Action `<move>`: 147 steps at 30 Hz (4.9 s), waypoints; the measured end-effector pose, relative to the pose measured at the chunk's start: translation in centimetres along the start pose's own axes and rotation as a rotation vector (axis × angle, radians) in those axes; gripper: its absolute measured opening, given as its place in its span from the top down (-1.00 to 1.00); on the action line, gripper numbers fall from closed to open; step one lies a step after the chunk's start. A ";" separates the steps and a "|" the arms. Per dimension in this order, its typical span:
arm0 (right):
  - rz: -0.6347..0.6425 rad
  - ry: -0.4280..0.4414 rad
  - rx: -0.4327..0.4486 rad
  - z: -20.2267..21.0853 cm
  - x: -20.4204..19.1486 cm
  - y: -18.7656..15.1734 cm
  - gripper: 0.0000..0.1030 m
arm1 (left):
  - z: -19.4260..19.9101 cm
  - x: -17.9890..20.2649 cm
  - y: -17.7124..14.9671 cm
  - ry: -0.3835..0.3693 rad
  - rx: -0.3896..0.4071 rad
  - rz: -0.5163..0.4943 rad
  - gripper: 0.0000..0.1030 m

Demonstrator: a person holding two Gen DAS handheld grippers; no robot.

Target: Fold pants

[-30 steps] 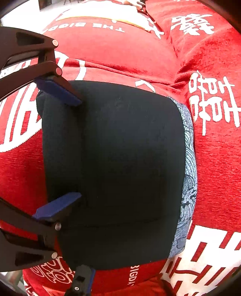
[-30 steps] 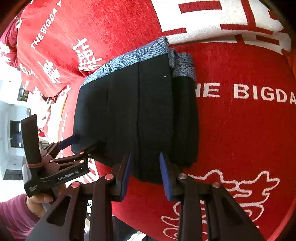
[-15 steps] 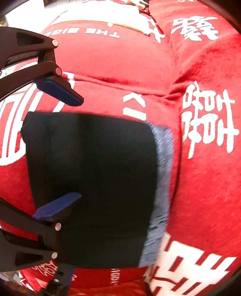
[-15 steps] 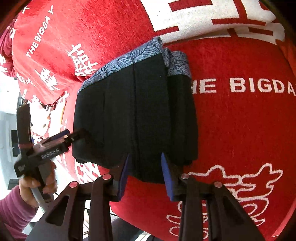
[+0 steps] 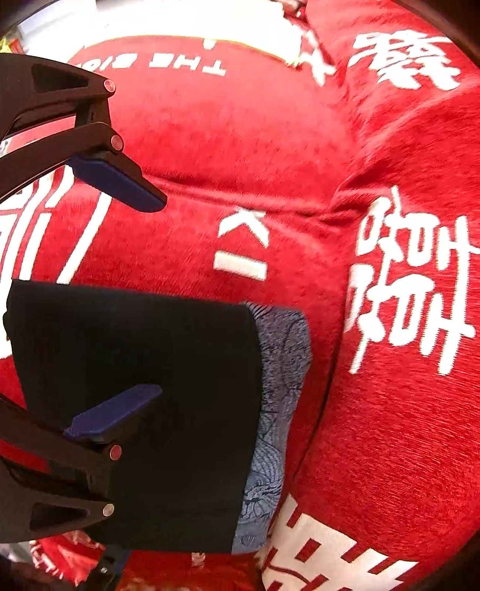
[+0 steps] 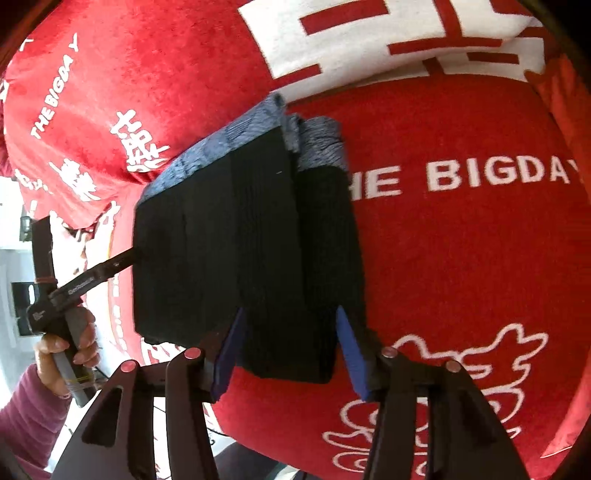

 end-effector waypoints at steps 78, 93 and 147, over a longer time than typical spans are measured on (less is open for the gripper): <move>-0.008 0.325 -0.085 -3.6 2.7 5.2 -0.55 | -4.3 0.5 1.5 -0.410 -0.127 -0.064 -0.84; -0.064 0.380 -0.126 -5.8 1.1 7.2 -0.20 | -4.8 3.7 0.9 -0.437 -0.071 -0.058 -0.56; -0.003 -0.119 -0.101 5.0 -2.6 -10.4 -0.74 | 10.1 4.0 -13.5 0.096 -0.008 -0.081 -0.93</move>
Point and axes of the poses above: each gripper's, at about its wrist camera, not at the fingertips, and z roughly against the way its jaws point, x to its right, y to its top, the point moved 7 cm from there along -z, roughly the way its jaws point, and after that the axes turned 10 degrees about -y, right-handed, at the moved point
